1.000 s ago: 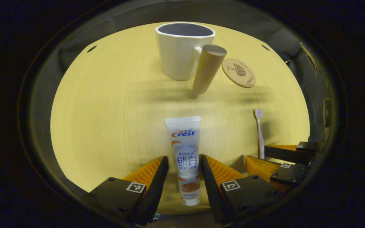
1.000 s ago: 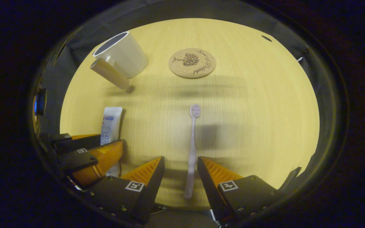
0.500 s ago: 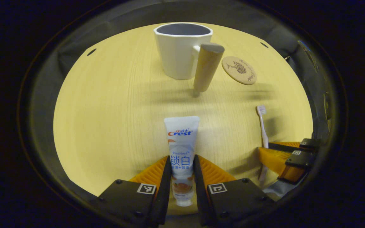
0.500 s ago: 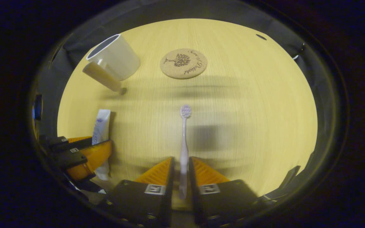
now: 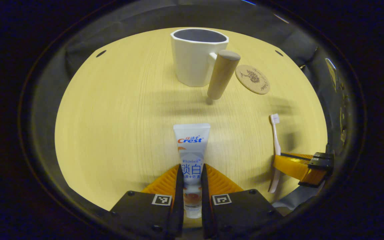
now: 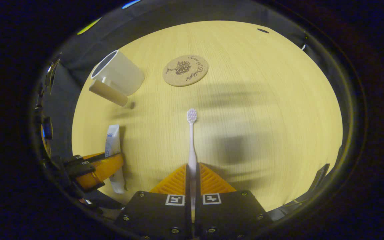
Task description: Put the toothbrush and toothpaste on the desktop into the cup, then pick up the cup and place it on the coaster on the desktop.
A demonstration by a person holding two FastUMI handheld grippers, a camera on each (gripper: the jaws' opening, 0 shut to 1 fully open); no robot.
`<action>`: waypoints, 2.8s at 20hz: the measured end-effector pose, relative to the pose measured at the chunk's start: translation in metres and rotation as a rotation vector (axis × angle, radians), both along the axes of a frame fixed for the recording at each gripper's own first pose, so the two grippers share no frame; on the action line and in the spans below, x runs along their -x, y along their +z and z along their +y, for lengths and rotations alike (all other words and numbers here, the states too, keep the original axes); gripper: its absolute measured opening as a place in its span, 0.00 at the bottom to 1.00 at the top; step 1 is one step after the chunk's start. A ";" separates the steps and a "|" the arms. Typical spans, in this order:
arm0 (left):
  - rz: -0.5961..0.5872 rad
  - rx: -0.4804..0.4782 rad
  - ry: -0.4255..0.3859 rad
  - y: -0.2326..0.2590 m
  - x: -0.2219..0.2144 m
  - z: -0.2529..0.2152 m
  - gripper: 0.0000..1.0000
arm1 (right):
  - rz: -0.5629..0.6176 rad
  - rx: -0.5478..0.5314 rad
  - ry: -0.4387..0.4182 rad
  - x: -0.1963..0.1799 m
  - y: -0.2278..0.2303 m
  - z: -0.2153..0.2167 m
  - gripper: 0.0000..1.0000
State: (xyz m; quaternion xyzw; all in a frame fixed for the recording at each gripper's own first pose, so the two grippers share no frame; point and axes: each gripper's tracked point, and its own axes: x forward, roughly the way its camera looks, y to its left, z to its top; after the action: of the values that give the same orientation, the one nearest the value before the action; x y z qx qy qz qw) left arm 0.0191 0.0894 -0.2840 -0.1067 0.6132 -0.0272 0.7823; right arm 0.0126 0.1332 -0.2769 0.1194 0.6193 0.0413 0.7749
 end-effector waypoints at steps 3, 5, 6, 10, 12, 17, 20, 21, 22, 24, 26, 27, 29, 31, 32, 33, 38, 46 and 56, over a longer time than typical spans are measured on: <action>-0.032 0.019 0.041 0.003 -0.002 0.003 0.30 | -0.034 -0.012 0.014 -0.001 0.008 0.001 0.05; -0.068 0.025 0.076 0.007 -0.005 0.009 0.30 | -0.074 -0.017 0.024 -0.004 0.017 0.001 0.05; -0.095 0.029 0.094 0.012 -0.008 0.011 0.30 | -0.098 -0.019 0.027 -0.007 0.023 0.001 0.05; -0.259 0.004 0.153 0.043 -0.034 0.030 0.30 | -0.240 -0.030 0.049 -0.025 0.054 0.002 0.05; -0.348 -0.007 0.180 0.063 -0.049 0.041 0.30 | -0.322 -0.030 0.067 -0.036 0.071 0.003 0.05; -0.556 0.000 0.237 0.112 -0.084 0.060 0.30 | -0.490 -0.043 0.091 -0.058 0.108 0.008 0.05; -0.677 0.007 0.252 0.139 -0.107 0.071 0.29 | -0.546 -0.077 0.090 -0.066 0.121 0.015 0.05; -0.711 0.004 0.257 0.148 -0.114 0.074 0.30 | -0.559 -0.087 0.089 -0.068 0.124 0.017 0.05; -0.747 0.002 0.264 0.159 -0.119 0.079 0.29 | -0.575 -0.101 0.091 -0.069 0.128 0.020 0.05; -0.832 0.005 0.280 0.181 -0.131 0.087 0.29 | -0.605 -0.108 0.099 -0.073 0.135 0.023 0.05; -0.910 0.012 0.292 0.194 -0.147 0.092 0.29 | -0.622 -0.101 0.099 -0.077 0.141 0.025 0.05; -0.946 0.022 0.290 0.202 -0.153 0.091 0.29 | -0.630 -0.103 0.096 -0.078 0.143 0.028 0.05; -1.000 0.031 0.276 0.207 -0.168 0.088 0.29 | -0.637 -0.097 0.094 -0.080 0.147 0.027 0.05; -1.037 0.031 0.243 0.210 -0.182 0.085 0.29 | -0.643 -0.087 0.089 -0.083 0.148 0.026 0.05; -1.050 0.038 0.229 0.212 -0.190 0.082 0.29 | -0.643 -0.083 0.083 -0.083 0.149 0.025 0.05; -1.071 0.054 0.218 0.213 -0.199 0.078 0.29 | -0.642 -0.080 0.079 -0.082 0.148 0.026 0.05; -1.075 0.119 0.177 0.195 -0.238 0.054 0.29 | -0.641 -0.050 0.084 -0.079 0.145 0.028 0.05; -0.995 0.113 0.140 0.145 -0.249 0.039 0.28 | -0.627 -0.053 0.045 -0.074 0.142 0.028 0.05; -0.923 0.100 0.086 0.136 -0.225 0.029 0.72 | -0.643 -0.083 0.053 -0.080 0.146 0.035 0.05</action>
State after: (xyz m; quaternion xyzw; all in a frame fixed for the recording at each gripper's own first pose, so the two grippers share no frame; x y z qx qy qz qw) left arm 0.2439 0.1185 -0.1475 -0.1461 0.1940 -0.0689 0.9676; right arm 0.0924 0.1684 -0.1305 0.1156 0.3433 0.1225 0.9240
